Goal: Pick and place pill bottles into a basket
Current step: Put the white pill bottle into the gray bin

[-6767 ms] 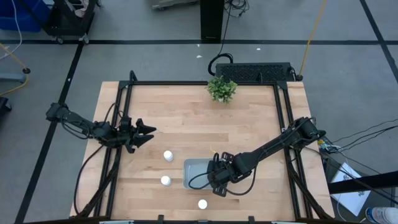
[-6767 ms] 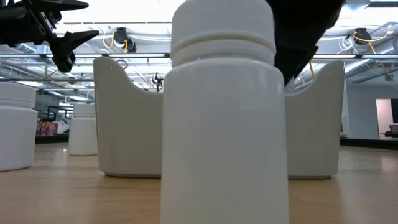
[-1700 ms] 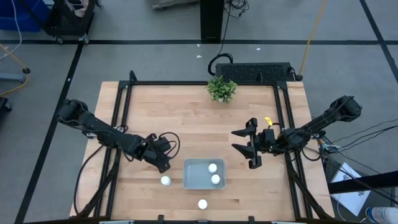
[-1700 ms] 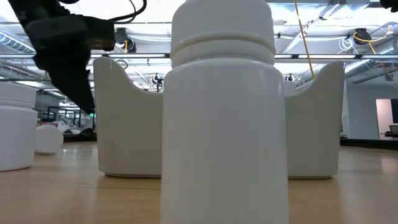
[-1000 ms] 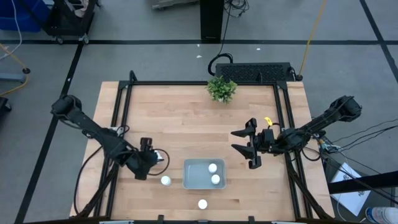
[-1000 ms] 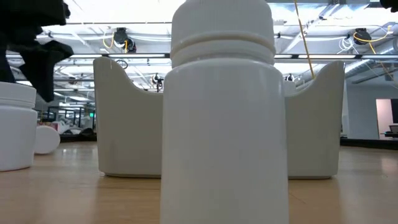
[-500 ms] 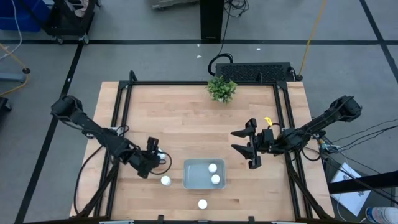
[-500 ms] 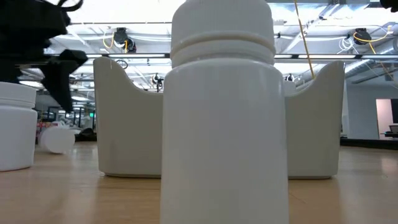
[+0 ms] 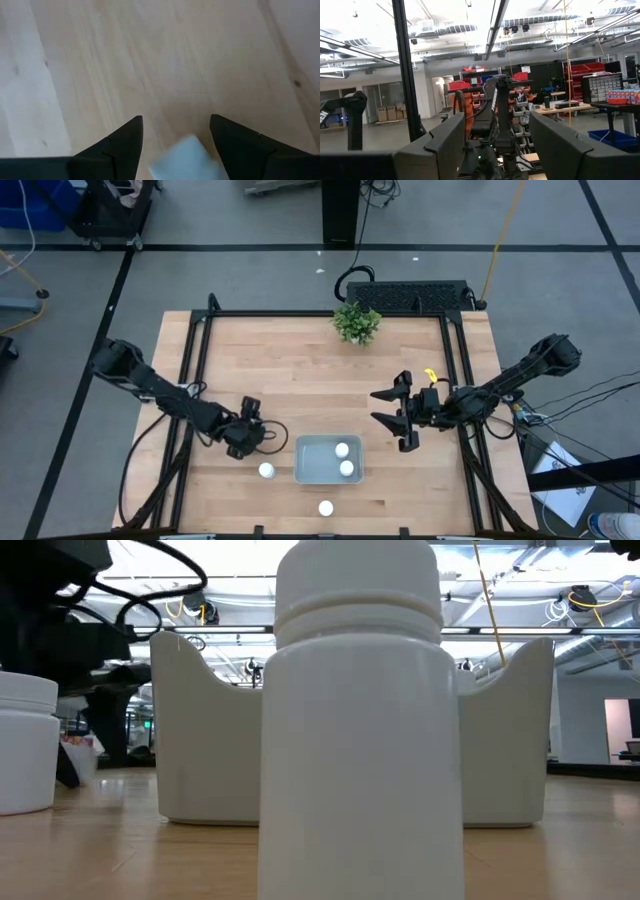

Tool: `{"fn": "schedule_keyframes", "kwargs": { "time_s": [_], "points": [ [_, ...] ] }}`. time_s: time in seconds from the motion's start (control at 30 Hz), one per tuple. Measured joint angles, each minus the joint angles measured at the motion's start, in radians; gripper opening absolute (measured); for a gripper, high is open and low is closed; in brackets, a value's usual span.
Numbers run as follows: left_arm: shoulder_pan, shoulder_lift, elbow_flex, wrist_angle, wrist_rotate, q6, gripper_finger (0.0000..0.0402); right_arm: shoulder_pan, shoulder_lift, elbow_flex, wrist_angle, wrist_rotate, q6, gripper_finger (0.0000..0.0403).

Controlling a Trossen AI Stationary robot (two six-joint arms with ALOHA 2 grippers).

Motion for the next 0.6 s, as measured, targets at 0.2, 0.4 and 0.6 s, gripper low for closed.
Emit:
{"fn": "schedule_keyframes", "kwargs": {
  "time_s": [0.2, 0.4, 0.6],
  "points": [
    [0.015, -0.006, 0.000, -0.003, 0.019, -0.142, 0.0241, -0.002, 0.000, 0.000, -0.004, 0.000, 0.000, 0.0215],
    [0.018, -0.027, 0.020, 0.011, -0.028, -0.286, 0.0241, -0.002, 0.000, 0.000, -0.004, 0.000, 0.000, 0.0215],
    [0.026, -0.060, 0.125, -0.113, 0.030, -0.449, 0.0241, -0.003, 0.000, 0.000, -0.003, 0.000, 0.000, 0.0215]
  ]
}}
